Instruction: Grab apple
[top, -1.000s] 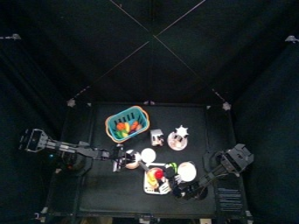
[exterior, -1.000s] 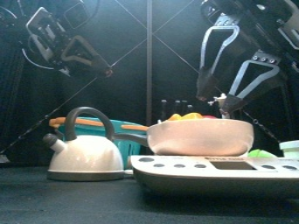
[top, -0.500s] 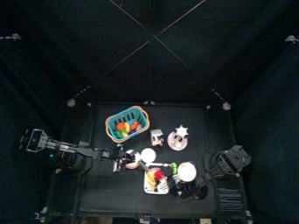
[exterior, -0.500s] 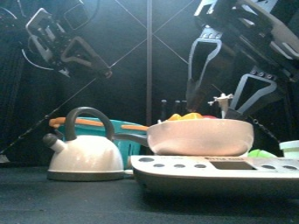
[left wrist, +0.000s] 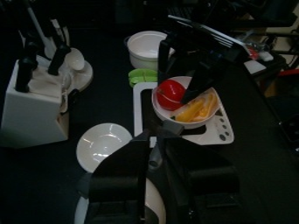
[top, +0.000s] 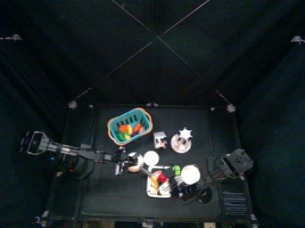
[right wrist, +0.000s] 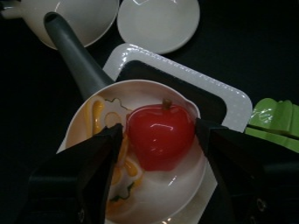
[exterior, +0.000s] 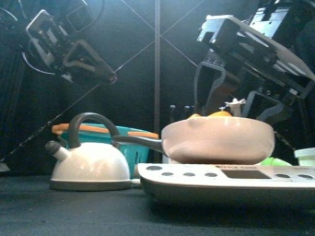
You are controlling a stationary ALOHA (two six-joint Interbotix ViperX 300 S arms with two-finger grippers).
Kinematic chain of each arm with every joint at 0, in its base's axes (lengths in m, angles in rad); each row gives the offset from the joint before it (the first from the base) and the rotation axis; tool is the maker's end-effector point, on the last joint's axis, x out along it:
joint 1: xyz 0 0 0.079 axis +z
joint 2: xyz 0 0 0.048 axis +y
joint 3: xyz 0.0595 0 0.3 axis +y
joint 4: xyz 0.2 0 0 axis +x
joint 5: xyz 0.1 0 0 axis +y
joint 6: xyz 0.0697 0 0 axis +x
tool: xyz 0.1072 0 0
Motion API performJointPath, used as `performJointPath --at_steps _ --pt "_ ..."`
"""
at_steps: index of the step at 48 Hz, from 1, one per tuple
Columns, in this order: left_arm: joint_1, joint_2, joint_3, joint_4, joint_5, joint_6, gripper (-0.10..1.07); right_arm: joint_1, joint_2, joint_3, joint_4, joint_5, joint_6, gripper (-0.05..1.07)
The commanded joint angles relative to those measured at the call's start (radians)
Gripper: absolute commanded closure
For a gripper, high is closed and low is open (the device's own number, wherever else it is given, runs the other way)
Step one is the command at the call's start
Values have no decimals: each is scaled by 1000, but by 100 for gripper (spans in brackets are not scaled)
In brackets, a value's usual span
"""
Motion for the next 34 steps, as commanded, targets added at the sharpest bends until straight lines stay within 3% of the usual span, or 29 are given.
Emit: performJointPath --at_steps 1,13,34 --pt "2 0 -12 0 -8 -2 38 -6 -12 -18 0 -6 2 6" --pt "2 0 -9 0 -8 -2 38 -9 -3 -25 -5 -17 0 8" --pt "5 0 -6 0 -8 -2 38 -11 -17 -29 -21 -2 -5 30"
